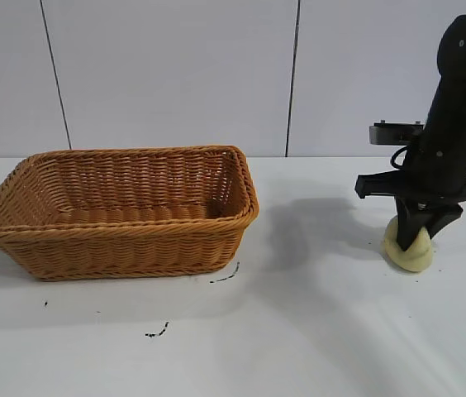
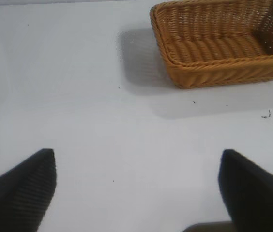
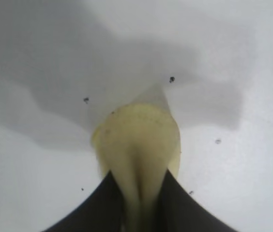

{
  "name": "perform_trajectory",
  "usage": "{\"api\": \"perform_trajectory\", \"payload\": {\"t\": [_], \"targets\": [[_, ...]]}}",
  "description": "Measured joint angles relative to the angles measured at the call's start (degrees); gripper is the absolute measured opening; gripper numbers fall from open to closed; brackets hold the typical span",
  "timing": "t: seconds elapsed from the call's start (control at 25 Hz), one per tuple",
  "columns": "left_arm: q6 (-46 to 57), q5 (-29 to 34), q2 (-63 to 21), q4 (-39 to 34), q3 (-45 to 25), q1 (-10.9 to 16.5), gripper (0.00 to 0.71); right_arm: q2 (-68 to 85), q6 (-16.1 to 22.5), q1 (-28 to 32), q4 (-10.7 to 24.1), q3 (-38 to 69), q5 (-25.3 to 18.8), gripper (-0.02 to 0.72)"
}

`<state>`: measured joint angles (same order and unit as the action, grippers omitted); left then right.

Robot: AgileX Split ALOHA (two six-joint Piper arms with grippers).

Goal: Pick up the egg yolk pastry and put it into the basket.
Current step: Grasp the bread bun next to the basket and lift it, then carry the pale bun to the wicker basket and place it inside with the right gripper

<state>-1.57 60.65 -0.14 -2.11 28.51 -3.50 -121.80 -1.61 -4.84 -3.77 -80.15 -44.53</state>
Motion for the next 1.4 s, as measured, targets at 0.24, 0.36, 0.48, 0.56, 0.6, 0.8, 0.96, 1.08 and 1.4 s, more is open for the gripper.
{"api": "perform_trajectory", "payload": {"t": [0.24,0.36,0.48,0.56,0.6,0.8,0.96,1.08,1.4], "targets": [[0.0,0.0,0.0,0.0,0.0,0.0,0.693,7.3,0.0,0.0,0.2,0.0,-2.1,0.072],[0.0,0.0,0.0,0.0,0.0,0.0,0.693,12.7,0.0,0.0,0.2,-2.5,-4.7,0.070],[0.0,0.0,0.0,0.0,0.0,0.0,0.693,14.7,0.0,0.0,0.2,-8.5,-9.1,0.069],[0.0,0.0,0.0,0.0,0.0,0.0,0.693,14.6,0.0,-0.2,0.4,-12.2,-12.0,0.068],[0.0,0.0,0.0,0.0,0.0,0.0,0.693,14.3,0.0,-0.4,0.5,-13.9,-13.2,0.068],[0.0,0.0,0.0,0.0,0.0,0.0,0.693,12.3,0.0,-5.3,0.9,-19.9,-15.7,0.068],[0.0,0.0,0.0,0.0,0.0,0.0,0.693,9.2,0.0,-12.6,0.9,-25.0,-16.6,0.068],[0.0,0.0,0.0,0.0,0.0,0.0,0.693,6.3,0.0,-18.4,0.7,-29.9,-16.9,0.068],[0.0,0.0,0.0,0.0,0.0,0.0,0.693,-3.9,0.3,-31.0,0.4,-39.3,-15.3,0.068]]}}
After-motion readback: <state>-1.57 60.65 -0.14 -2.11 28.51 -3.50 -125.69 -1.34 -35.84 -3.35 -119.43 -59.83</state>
